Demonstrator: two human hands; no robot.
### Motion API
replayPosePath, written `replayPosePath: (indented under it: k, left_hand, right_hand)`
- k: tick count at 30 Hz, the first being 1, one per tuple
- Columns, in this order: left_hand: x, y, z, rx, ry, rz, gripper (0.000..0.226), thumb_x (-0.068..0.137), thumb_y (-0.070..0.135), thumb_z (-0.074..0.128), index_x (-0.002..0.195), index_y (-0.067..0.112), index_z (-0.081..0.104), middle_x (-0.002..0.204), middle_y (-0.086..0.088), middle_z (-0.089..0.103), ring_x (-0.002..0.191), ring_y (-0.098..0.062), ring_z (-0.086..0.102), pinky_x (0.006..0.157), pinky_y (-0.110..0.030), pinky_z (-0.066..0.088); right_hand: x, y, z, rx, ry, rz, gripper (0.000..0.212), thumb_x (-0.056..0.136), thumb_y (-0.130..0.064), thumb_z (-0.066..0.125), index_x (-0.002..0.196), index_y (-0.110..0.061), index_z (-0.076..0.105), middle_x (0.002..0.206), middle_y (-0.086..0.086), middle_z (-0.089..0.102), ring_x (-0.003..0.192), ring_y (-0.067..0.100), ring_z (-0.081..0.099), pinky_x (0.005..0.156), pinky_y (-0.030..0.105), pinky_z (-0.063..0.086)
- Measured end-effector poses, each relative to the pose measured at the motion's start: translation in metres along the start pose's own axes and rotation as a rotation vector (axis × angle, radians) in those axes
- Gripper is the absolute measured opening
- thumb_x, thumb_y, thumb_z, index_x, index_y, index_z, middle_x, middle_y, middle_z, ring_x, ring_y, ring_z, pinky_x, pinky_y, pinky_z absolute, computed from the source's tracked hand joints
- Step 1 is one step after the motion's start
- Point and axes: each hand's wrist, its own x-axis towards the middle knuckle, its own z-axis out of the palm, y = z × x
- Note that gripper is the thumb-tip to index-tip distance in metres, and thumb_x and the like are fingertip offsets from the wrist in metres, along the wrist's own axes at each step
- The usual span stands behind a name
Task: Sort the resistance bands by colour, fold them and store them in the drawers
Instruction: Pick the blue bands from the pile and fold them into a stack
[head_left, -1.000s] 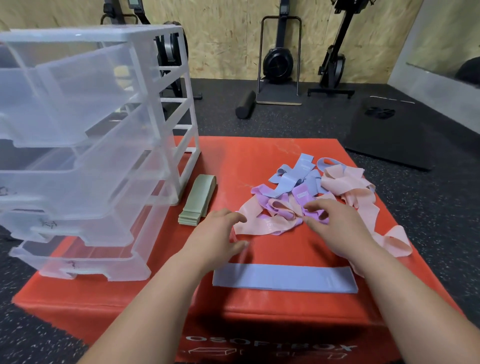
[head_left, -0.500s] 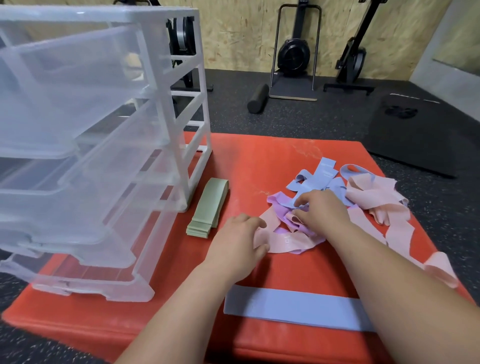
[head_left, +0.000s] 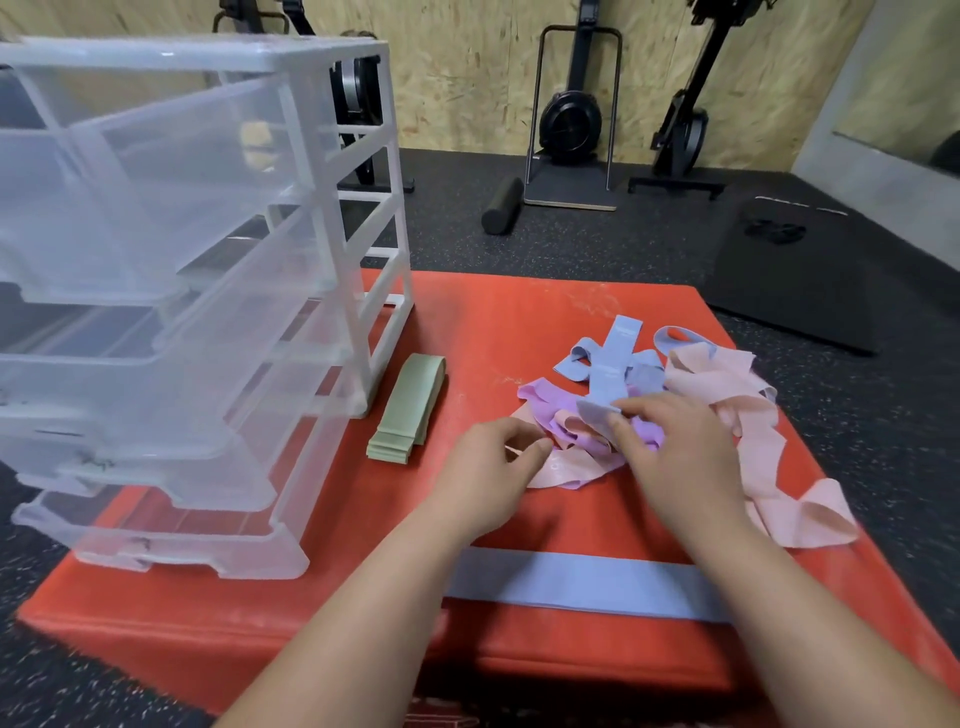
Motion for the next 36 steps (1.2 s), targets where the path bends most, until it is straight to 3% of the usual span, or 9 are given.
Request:
replayPosePath:
  k: [5,7,10,12,15,22,25,29,36]
  left_hand:
    - [-0.011,0.004,0.015,-0.266,-0.1,-0.184,0.025,0.105,0.031,0.065,0.106,0.01,0.078,0.099,-0.004,0.082,0.07,-0.005,0.07,0.073,-0.03,0.055]
    - [-0.016,-0.001,0.018,-0.291,-0.066,-0.215,0.017,0.099,0.021,0.074,0.111,0.009,0.076,0.099,-0.016,0.08,0.071,-0.012,0.07,0.076,-0.039,0.061]
    - [-0.02,-0.013,0.015,-0.172,0.001,-0.185,0.026,0.082,0.016,0.077,0.106,0.024,0.074,0.08,-0.007,0.074,0.073,-0.026,0.074,0.083,-0.057,0.063]
    - [-0.02,-0.016,0.009,-0.066,0.012,-0.166,0.029,0.08,0.014,0.073,0.105,0.029,0.07,0.081,-0.003,0.072,0.076,-0.029,0.074,0.079,-0.048,0.063]
    - [-0.022,-0.016,-0.003,0.128,0.035,-0.053,0.033,0.089,0.006,0.071,0.114,0.027,0.066,0.088,0.005,0.072,0.074,-0.012,0.069,0.07,-0.022,0.054]
    - [-0.027,-0.012,-0.019,0.296,0.011,0.283,0.035,0.083,0.006,0.074,0.113,0.025,0.069,0.087,0.013,0.071,0.083,-0.007,0.07,0.083,-0.036,0.057]
    - [-0.028,-0.008,-0.02,0.304,0.038,0.373,0.033,0.081,0.011,0.074,0.109,0.028,0.069,0.088,0.015,0.071,0.085,-0.008,0.069,0.079,-0.036,0.056]
    - [-0.029,-0.006,-0.028,0.27,0.142,0.389,0.025,0.084,0.014,0.076,0.104,0.028,0.071,0.088,0.015,0.07,0.086,-0.008,0.067,0.081,-0.036,0.054]
    - [-0.026,-0.01,-0.056,-0.027,0.391,0.109,0.027,0.089,0.005,0.073,0.096,0.031,0.074,0.084,0.007,0.075,0.077,-0.014,0.071,0.072,-0.034,0.059]
  right_hand:
    - [-0.052,0.001,0.025,0.013,-0.201,-0.045,0.015,0.091,-0.044,0.073,0.101,-0.034,0.078,0.095,-0.017,0.073,0.091,0.016,0.065,0.083,0.036,0.05]
    - [-0.059,-0.004,0.03,0.053,-0.263,-0.068,0.016,0.09,-0.045,0.074,0.101,-0.035,0.079,0.095,-0.017,0.073,0.089,0.016,0.063,0.08,0.034,0.049]
    - [-0.064,-0.011,0.031,0.111,-0.345,-0.119,0.014,0.087,-0.041,0.078,0.1,-0.035,0.079,0.095,-0.019,0.072,0.092,0.014,0.062,0.084,0.031,0.049]
    - [-0.062,-0.009,0.028,0.126,-0.382,-0.119,0.017,0.087,-0.041,0.076,0.104,-0.036,0.077,0.1,-0.021,0.071,0.099,0.011,0.062,0.089,0.032,0.05]
    - [-0.053,0.001,0.024,0.138,-0.306,-0.036,0.024,0.088,-0.036,0.075,0.113,-0.036,0.075,0.11,-0.021,0.071,0.106,0.009,0.064,0.095,0.037,0.053]
    - [-0.035,-0.013,0.03,0.172,-0.413,-0.217,0.052,0.093,-0.027,0.071,0.144,-0.03,0.058,0.142,-0.008,0.06,0.137,0.015,0.048,0.114,0.037,0.04]
    - [-0.029,-0.013,0.037,0.127,-0.463,-0.285,0.042,0.092,-0.034,0.064,0.134,-0.032,0.062,0.124,-0.008,0.064,0.125,0.017,0.054,0.104,0.042,0.046]
    - [-0.017,-0.005,0.033,0.029,-0.346,-0.323,0.015,0.087,-0.035,0.072,0.101,-0.029,0.069,0.095,-0.006,0.065,0.095,0.023,0.06,0.081,0.047,0.051]
    - [-0.003,0.038,0.005,-0.116,-0.243,-0.191,0.01,0.082,-0.029,0.081,0.089,-0.031,0.074,0.081,-0.008,0.067,0.085,0.024,0.058,0.074,0.043,0.048]
